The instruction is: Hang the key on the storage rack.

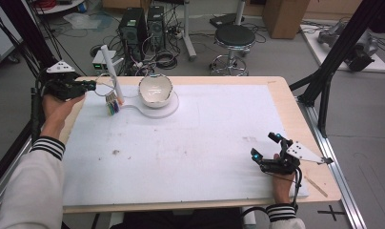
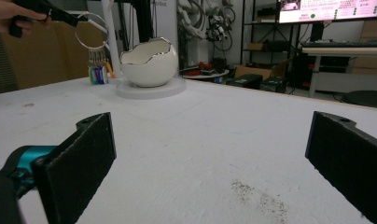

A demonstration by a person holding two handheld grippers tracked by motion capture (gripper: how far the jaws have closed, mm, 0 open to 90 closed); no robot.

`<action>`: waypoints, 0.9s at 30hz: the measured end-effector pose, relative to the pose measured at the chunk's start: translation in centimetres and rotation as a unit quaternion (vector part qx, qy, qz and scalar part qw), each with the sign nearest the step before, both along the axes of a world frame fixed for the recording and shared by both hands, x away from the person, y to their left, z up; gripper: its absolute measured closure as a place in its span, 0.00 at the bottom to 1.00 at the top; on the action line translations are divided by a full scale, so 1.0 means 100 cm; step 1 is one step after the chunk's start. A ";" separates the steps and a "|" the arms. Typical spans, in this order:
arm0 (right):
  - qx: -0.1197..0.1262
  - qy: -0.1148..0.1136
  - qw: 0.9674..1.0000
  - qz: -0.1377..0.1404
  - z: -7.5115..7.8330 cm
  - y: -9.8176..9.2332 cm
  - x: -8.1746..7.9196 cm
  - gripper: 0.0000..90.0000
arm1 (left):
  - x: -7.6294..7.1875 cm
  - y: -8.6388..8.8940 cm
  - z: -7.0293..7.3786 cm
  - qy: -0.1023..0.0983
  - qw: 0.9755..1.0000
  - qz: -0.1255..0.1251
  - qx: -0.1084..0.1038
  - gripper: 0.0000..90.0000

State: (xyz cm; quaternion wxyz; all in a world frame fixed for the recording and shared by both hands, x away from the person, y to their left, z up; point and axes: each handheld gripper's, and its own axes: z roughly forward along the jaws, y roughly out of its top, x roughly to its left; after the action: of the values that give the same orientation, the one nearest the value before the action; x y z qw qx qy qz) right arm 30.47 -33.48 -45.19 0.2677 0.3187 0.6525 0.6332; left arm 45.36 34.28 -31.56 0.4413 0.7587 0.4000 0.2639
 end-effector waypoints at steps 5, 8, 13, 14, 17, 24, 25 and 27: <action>0.000 -0.001 1.000 0.000 0.000 0.000 0.000 0.01 | 0.003 -0.001 -0.003 0.004 1.000 0.010 0.004 0.97; 0.000 -0.001 1.000 0.001 0.000 0.000 0.000 0.01 | 0.004 -0.001 -0.004 0.003 1.000 0.021 0.009 0.97; 0.000 -0.001 1.000 0.000 0.000 0.000 0.000 0.01 | 0.007 -0.003 -0.006 0.002 0.999 0.037 0.019 0.97; 0.000 0.000 1.000 0.001 0.000 0.000 -0.001 0.01 | 0.008 -0.004 -0.007 0.003 0.999 0.039 0.023 0.97; 0.000 -0.002 1.000 0.000 0.000 0.000 0.000 0.01 | 0.010 -0.005 -0.008 0.003 0.998 0.049 0.029 0.97; 0.000 -0.001 1.000 0.000 0.000 0.000 0.000 0.01 | 0.013 -0.006 -0.012 0.012 0.997 0.065 0.037 0.96; 0.000 -0.001 1.000 0.000 0.000 0.000 0.000 0.01 | 0.014 -0.006 -0.013 0.014 0.997 0.065 0.033 0.96; 0.000 -0.001 1.000 0.000 0.000 0.000 0.000 0.01 | 0.015 -0.007 -0.014 0.016 0.997 0.065 0.036 0.96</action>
State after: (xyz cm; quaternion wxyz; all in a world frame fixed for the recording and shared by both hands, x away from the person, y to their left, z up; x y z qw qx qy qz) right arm 30.43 -33.47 -45.20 0.2685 0.3179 0.6522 0.6336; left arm 46.83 33.56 -32.94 0.3896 0.7504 0.4458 0.2941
